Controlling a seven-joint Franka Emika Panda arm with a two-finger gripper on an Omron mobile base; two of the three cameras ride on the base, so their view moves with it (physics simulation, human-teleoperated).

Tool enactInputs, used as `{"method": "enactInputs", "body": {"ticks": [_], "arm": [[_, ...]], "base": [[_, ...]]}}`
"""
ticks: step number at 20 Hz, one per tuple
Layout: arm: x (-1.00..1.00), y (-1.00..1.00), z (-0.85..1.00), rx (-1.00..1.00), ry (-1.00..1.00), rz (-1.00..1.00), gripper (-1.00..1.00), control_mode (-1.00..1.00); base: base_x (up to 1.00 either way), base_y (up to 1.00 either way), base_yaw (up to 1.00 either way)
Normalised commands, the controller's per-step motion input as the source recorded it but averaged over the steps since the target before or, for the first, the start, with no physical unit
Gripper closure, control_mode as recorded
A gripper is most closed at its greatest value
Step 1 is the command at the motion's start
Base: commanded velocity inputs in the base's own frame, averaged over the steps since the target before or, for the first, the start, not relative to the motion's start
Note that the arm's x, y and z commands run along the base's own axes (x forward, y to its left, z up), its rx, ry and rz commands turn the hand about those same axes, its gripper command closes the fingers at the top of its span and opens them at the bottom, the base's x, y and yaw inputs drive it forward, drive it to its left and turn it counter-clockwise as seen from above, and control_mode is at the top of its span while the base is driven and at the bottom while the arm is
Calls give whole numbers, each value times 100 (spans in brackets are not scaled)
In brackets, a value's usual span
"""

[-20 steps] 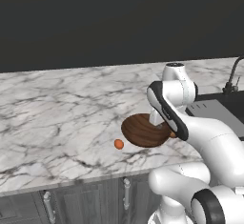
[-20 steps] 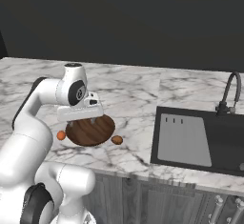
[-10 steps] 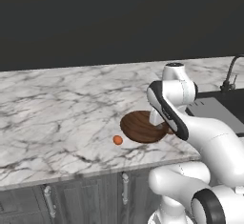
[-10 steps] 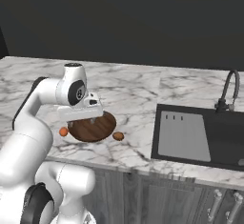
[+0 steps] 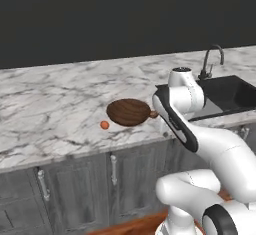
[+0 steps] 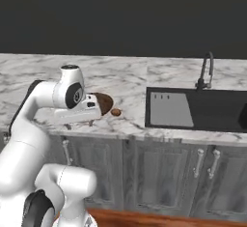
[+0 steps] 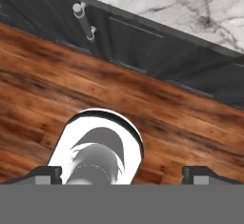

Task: Gather the eggs and milk located in the vicinity of the sink area and place them right next to the bowl.

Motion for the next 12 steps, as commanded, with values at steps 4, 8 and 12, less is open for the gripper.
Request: {"method": "enactInputs", "body": {"ticks": [4,8,12], "arm": [[0,0,0,0,0,0,-100,100],[0,0,0,0,0,0,-100,100],[0,0,0,0,0,0,-100,100]], "base": [[-11,-61,-71],[24,-74,-63],[32,-99,-43]]}}
